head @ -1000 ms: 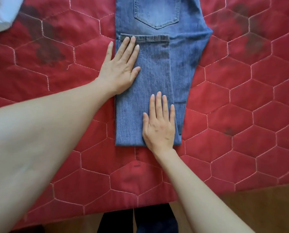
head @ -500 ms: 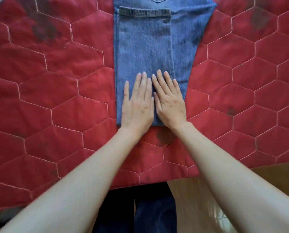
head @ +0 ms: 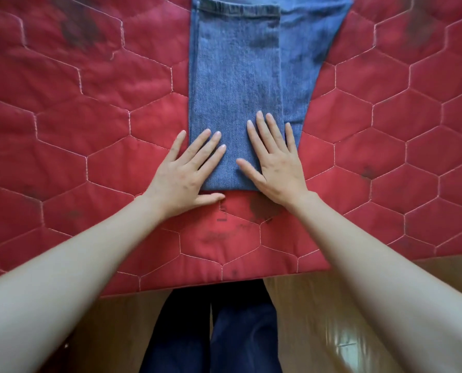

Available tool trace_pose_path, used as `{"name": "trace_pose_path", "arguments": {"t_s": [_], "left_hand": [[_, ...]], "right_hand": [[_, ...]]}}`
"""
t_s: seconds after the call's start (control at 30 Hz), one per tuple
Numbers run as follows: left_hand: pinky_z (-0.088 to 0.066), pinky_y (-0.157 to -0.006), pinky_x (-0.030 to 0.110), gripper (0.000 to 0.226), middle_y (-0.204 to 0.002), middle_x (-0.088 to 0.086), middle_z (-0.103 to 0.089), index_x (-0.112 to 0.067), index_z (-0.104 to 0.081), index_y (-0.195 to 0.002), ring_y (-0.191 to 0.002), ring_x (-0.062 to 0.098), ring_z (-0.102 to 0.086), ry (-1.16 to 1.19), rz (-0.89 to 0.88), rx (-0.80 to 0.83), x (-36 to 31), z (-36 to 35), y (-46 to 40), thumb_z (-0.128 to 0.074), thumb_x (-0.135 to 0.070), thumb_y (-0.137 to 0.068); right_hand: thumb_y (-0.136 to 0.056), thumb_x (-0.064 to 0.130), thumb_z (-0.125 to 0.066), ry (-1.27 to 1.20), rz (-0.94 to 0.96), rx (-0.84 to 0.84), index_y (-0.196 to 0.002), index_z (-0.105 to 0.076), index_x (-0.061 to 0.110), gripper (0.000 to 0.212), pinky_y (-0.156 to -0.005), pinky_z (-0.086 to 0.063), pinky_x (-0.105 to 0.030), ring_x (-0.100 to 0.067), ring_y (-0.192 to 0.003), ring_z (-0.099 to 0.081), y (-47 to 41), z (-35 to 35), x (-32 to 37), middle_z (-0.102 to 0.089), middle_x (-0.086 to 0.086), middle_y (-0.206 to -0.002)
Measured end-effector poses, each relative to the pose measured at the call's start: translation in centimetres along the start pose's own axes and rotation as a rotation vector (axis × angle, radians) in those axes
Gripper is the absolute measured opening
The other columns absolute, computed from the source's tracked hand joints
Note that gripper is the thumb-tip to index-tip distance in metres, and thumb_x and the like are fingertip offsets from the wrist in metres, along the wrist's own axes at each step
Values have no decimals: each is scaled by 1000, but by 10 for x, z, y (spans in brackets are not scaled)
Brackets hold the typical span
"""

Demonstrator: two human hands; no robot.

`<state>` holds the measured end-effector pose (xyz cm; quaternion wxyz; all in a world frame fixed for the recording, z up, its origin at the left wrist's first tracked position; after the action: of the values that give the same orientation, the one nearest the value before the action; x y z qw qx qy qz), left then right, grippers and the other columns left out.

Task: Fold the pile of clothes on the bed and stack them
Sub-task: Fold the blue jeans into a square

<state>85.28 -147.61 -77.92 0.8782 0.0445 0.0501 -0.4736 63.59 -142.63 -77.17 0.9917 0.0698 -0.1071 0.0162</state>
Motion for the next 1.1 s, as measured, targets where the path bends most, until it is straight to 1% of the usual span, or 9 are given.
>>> {"name": "trace_pose_path", "arguments": {"t_s": [0.13, 0.33, 0.43, 0.53, 0.67, 0.73, 0.8, 0.87, 1.1], "left_hand": [[-23, -114, 57, 77, -153, 16, -33, -6, -40, -145, -143, 32, -30, -36, -55, 1, 5, 6, -2, -48, -58, -88], [-36, -105, 62, 56, -135, 21, -55, -2, -60, -127, -126, 41, -51, -71, -135, -40, 4, 21, -6, -64, -33, -80], [-47, -96, 55, 26, -119, 14, -67, -4, -71, -110, -112, 36, -63, -15, -165, -200, 7, 27, -5, -66, -7, -84], [-51, -93, 48, 17, -107, 13, -71, -2, -72, -101, -103, 33, -67, 119, -162, -253, 9, 34, -5, -66, 0, -85], [-55, -75, 42, 13, -95, 14, -69, 2, -69, -95, -85, 33, -67, 368, -21, -206, 10, 54, -8, -64, -1, -83], [-54, -69, 42, 18, -94, 13, -67, 1, -68, -95, -84, 32, -65, 446, 43, -187, 12, 72, -11, -64, 0, -78], [-53, -68, 42, 18, -92, 11, -67, 1, -67, -95, -82, 30, -64, 497, 67, -203, 14, 96, -13, -66, 3, -77], [-51, -67, 40, 17, -89, 9, -65, 0, -67, -94, -77, 27, -61, 542, 72, -234, 15, 124, -16, -68, 3, -77], [-46, -63, 32, 12, -78, 2, -65, -1, -68, -88, -66, 17, -56, 595, 39, -285, 5, 233, 2, -70, -5, -77]], "right_hand": [[-91, 60, -47, 47, 192, -26, -147, -36, 7, 78, -118, -19, -50, -29, -146, -22, 39, -1, -13, -27, -17, -155], [-83, 13, -63, 96, 291, -210, -126, -62, 1, 44, -102, -46, -48, -31, -126, -54, 52, 6, -16, -57, -16, -134], [-78, 6, -71, 53, 282, -278, -112, -70, 4, 33, -95, -52, -46, -27, -115, -63, 48, 12, -18, -66, -11, -122], [-76, 2, -75, -77, 201, -320, -97, -73, 5, 21, -94, -52, -42, -24, -100, -69, 46, 21, -19, -72, -8, -106], [-75, -2, -70, -217, 70, -307, -86, -71, 2, 12, -95, -51, -42, -26, -81, -67, 42, 50, -17, -70, -6, -83], [-72, -2, -69, -261, 25, -296, -85, -70, 2, 14, -87, -53, -41, -25, -79, -63, 40, 73, -14, -69, -6, -80], [-72, 0, -67, -300, -16, -281, -86, -70, 4, 14, -70, -54, -40, -25, -73, -63, 37, 101, -9, -68, -5, -80], [-73, 1, -64, -318, -25, -303, -85, -70, 5, 14, -62, -51, -36, -22, -68, -61, 35, 132, -3, -68, -3, -79], [-73, -3, -69, -376, 3, -330, -82, -69, 8, 14, -60, -44, -23, -10, -62, -52, 59, 231, 26, -64, 4, -74]]}}
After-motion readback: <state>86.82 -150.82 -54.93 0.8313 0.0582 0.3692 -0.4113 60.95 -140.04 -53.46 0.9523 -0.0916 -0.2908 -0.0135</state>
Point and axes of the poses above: each hand's wrist, its own y-axis away from the middle knuckle, its own z-axis out of the back of the hand, x = y × z, the point moved 1 cm from there along -y, towards the middle knuckle
